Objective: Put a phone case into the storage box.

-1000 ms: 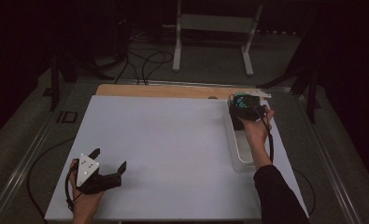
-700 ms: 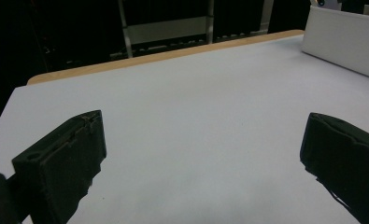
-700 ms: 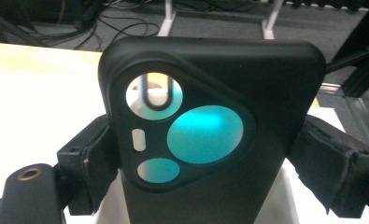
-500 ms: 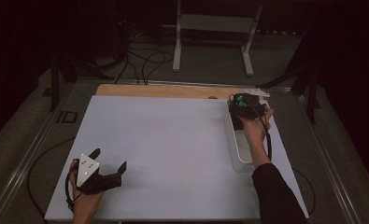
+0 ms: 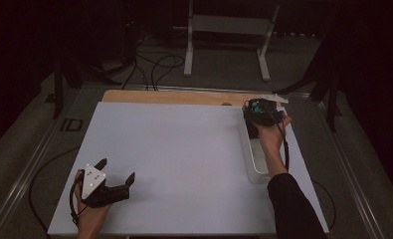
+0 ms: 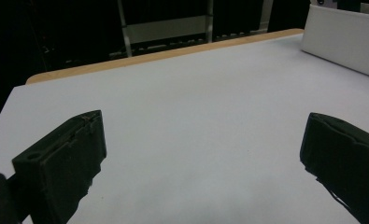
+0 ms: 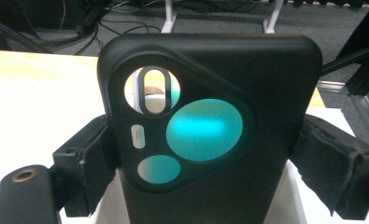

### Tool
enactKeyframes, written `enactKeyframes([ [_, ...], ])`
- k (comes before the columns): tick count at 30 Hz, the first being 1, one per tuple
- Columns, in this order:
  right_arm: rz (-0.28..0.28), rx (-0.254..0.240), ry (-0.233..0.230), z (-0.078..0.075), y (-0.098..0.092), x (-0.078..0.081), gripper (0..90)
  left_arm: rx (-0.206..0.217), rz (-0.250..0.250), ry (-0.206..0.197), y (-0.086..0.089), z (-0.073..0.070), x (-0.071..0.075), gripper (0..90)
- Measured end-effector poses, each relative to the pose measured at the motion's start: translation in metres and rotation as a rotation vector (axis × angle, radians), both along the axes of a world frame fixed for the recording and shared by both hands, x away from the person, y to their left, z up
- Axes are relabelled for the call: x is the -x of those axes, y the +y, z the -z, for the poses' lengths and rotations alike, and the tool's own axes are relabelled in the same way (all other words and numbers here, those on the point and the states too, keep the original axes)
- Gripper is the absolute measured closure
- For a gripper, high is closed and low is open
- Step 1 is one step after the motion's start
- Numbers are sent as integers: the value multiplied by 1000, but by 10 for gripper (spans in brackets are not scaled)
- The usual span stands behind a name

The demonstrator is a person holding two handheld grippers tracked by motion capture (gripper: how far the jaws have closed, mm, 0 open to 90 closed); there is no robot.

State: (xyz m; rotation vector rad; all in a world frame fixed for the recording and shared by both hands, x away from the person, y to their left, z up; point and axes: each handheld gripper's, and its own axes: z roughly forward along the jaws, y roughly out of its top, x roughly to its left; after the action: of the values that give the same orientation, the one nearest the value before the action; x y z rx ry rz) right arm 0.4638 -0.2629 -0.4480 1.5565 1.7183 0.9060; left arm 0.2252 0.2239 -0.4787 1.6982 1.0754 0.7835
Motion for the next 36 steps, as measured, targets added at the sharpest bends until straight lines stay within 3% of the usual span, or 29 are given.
enactKeyframes([
  [22,-40,-50,-47,-11,-9,8,81,2,-2,-1,1,-1,0,14],
  [30,-137,-73,-52,-20,-1,23,82,2,17,23,1,0,-1,13],
  [36,-239,-46,-63,-25,15,40,82,-6,29,40,-1,0,-2,11],
])
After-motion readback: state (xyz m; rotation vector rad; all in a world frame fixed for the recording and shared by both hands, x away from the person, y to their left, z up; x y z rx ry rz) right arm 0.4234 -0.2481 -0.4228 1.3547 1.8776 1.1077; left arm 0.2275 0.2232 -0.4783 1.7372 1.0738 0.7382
